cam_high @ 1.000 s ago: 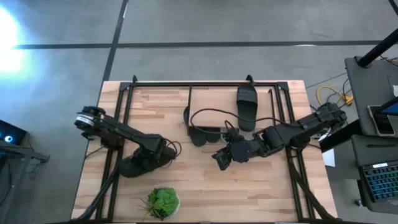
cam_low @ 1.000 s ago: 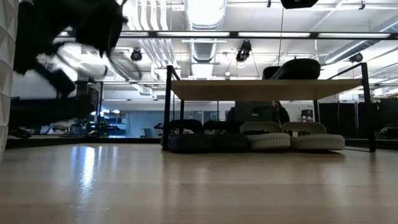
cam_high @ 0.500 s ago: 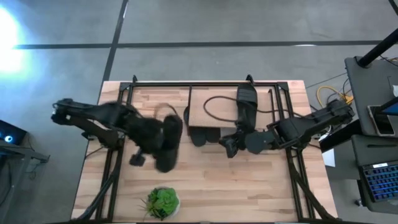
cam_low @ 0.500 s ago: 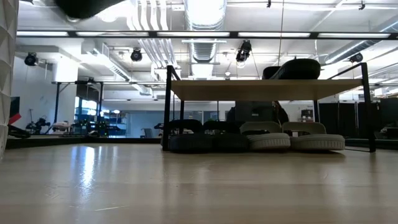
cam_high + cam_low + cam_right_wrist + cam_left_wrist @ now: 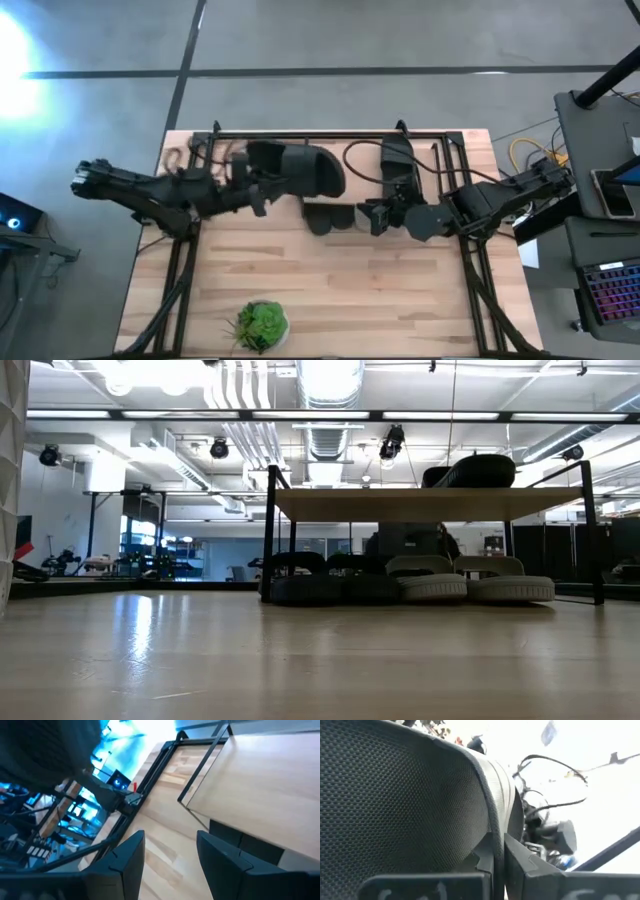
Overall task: Pick and place slides into the shelf
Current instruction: Put the black slipper on the shelf
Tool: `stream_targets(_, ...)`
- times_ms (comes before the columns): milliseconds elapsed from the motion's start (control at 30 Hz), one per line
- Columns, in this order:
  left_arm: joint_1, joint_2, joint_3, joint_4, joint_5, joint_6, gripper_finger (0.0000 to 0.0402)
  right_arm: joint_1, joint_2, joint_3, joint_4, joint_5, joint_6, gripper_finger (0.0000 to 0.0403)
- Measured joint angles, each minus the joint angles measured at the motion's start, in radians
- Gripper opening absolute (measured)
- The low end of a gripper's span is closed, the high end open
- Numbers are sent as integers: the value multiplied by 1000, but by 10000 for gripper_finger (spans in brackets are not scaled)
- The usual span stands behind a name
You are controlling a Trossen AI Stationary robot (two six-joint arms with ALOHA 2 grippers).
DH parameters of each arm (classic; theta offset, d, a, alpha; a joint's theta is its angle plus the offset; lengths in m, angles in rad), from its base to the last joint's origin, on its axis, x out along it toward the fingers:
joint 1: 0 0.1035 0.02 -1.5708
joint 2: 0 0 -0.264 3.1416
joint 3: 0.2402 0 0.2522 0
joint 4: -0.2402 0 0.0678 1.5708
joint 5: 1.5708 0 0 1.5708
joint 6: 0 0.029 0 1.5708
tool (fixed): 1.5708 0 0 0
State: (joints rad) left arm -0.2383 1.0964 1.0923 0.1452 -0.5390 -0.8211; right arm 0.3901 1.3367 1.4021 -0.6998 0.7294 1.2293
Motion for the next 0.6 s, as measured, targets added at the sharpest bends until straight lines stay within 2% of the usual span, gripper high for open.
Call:
stream_targets(267,101,116,-195,474,-63,-228,0,13,-11,0,-8,7,-7,171)
stream_targets(333,128,152,-203,552,-108,-273,0,14,-15,0,-8,7,0,171)
stream_targets(500,178,219,-170,609,-227,-320,0,23,-22,0,-7,19,5,167)
stream_targets(600,199,255,-142,709,-211,-332,0,25,-20,0,-7,30,8,159)
